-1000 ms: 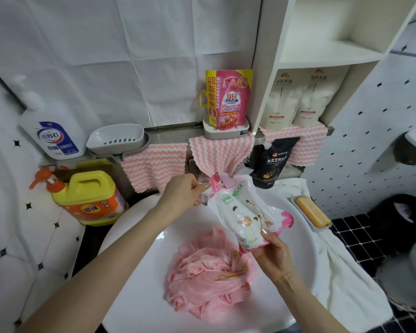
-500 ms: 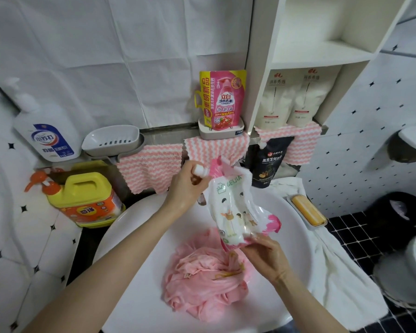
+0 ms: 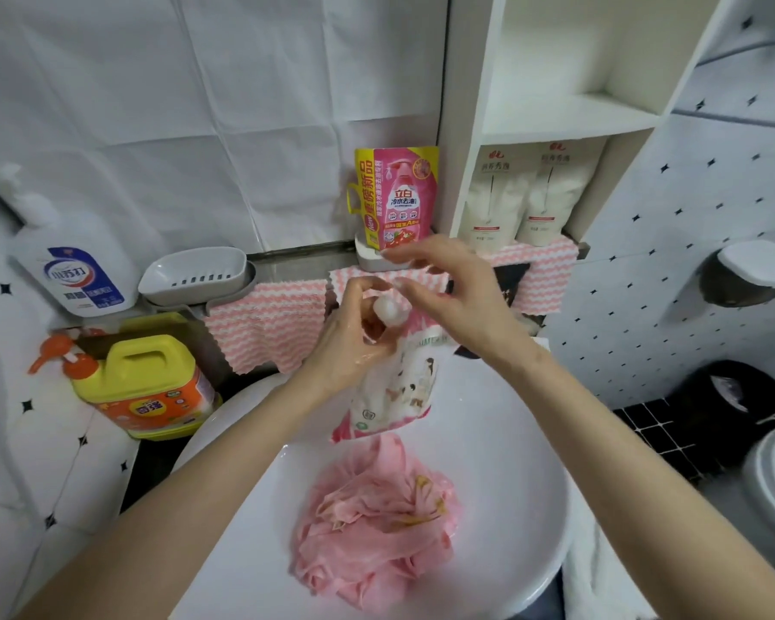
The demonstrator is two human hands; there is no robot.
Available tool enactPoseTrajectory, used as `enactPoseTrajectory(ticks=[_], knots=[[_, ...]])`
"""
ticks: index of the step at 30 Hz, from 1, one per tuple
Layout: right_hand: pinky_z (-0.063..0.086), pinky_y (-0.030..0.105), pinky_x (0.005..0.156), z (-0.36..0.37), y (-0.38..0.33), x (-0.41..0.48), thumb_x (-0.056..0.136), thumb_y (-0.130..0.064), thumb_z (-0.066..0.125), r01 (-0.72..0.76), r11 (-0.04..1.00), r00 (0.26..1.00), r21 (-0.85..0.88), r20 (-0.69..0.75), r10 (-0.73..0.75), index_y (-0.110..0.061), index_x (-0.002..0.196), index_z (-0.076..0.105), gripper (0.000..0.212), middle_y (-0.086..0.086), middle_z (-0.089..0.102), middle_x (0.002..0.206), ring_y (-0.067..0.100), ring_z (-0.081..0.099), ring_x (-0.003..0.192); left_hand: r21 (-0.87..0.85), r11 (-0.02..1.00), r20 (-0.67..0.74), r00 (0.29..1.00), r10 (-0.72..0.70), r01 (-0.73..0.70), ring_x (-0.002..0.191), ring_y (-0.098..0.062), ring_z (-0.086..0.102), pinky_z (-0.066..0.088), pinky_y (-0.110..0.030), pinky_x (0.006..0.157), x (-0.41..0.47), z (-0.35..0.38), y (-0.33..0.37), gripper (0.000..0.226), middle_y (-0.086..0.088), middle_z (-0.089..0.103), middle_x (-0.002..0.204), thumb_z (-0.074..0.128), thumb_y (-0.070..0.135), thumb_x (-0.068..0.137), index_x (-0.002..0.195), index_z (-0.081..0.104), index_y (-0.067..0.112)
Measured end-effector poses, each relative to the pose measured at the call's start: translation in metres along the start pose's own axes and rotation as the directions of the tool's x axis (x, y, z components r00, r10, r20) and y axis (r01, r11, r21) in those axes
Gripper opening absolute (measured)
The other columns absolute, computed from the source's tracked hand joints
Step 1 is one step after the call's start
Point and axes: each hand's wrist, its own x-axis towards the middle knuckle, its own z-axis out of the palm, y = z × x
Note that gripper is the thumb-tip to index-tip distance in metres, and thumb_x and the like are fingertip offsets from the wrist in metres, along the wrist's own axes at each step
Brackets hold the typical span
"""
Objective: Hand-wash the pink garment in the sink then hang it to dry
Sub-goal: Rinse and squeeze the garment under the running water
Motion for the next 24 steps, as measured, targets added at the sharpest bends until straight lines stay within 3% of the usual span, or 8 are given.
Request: enactPoseTrajectory(ticks=[2,5,7,9,13,16,19,24], knots=[[0.05,0.028,0.081,0.003,-0.002,0.019,0.084,-0.014,0.068,-0.074,0.997,0.973,-0.013,0.217,0.075,-0.015,0.097,0.074,0.015,-0.002,0.065,0.101,0.015,0.062,0.09,-0.024,1.0,-0.016,1.0,-0.012,0.011,0.064,-0.003,0.056,0.044,-0.016,0.057,-0.001,0.001,-0.003,0.056,0.005,0.059,0.085,0.067,0.002,0.081,0.118,0.028,0.019],[0.053,0.03,0.078,0.005,0.0,0.03,0.081,-0.006,0.071,-0.095,0.993,0.93,-0.073,0.348,0.115,-0.014,0.085,0.075,0.01,-0.001,0.065,0.095,0.013,0.064,0.083,-0.126,0.992,-0.08,0.996,-0.032,0.022,0.068,-0.009,0.061,0.049,-0.02,0.062,-0.005,0.001,-0.008,0.061,-0.004,0.064,0.088,0.068,0.001,0.082,0.121,0.024,0.02],[0.054,0.021,0.07,0.004,-0.003,0.033,0.08,-0.003,0.071,-0.119,0.989,0.907,-0.088,0.396,0.144,-0.013,0.083,0.074,0.011,0.0,0.069,0.089,0.003,0.063,0.071,-0.177,0.984,-0.11,0.993,-0.035,0.015,0.069,-0.023,0.062,0.05,-0.026,0.066,-0.007,0.003,-0.011,0.064,-0.008,0.067,0.089,0.068,0.002,0.081,0.122,0.023,0.022],[0.05,0.012,0.064,0.005,-0.007,0.037,0.08,-0.003,0.072,-0.116,0.987,0.892,-0.109,0.426,0.152,-0.01,0.081,0.073,0.007,0.002,0.071,0.084,-0.001,0.06,0.066,-0.188,0.982,-0.154,0.988,-0.034,0.005,0.068,-0.022,0.061,0.049,-0.026,0.065,-0.007,0.008,-0.012,0.064,-0.01,0.068,0.088,0.068,0.008,0.079,0.121,0.022,0.023],[0.053,0.034,0.074,0.008,-0.01,0.042,0.079,-0.009,0.073,-0.04,0.984,0.892,-0.176,0.438,0.114,-0.008,0.077,0.067,0.006,0.006,0.071,0.085,0.017,0.065,0.078,-0.237,0.971,-0.176,0.981,-0.083,0.039,0.071,-0.024,0.06,0.049,-0.033,0.068,-0.004,0.01,-0.011,0.064,-0.012,0.067,0.094,0.064,0.009,0.077,0.121,0.021,0.025],[0.051,0.041,0.077,0.01,-0.011,0.046,0.079,-0.007,0.071,-0.008,0.977,0.897,-0.214,0.431,0.102,-0.005,0.079,0.065,0.006,0.01,0.071,0.088,0.023,0.066,0.082,-0.244,0.969,-0.176,0.981,-0.084,0.039,0.07,-0.012,0.058,0.048,-0.024,0.069,0.0,0.007,-0.01,0.065,-0.005,0.066,0.091,0.065,-0.001,0.081,0.122,0.021,0.022],[0.051,0.037,0.072,0.012,-0.012,0.048,0.078,-0.008,0.071,0.027,0.968,0.919,-0.25,0.388,0.074,-0.007,0.082,0.068,0.005,0.008,0.07,0.083,0.022,0.064,0.078,-0.276,0.96,-0.22,0.969,-0.109,0.045,0.073,-0.017,0.06,0.049,-0.027,0.071,0.003,0.01,-0.007,0.061,-0.002,0.068,0.09,0.066,0.001,0.082,0.119,0.024,0.025],[0.044,0.023,0.059,0.019,-0.012,0.044,0.074,-0.008,0.073,-0.048,0.971,0.97,-0.234,0.22,0.101,-0.008,0.079,0.07,0.006,0.005,0.067,0.074,0.015,0.057,0.068,-0.415,0.9,-0.325,0.903,-0.281,0.131,0.08,-0.026,0.065,0.051,-0.047,0.081,0.005,0.021,0.004,0.047,-0.004,0.07,0.081,0.072,0.023,0.077,0.107,0.037,0.033]])
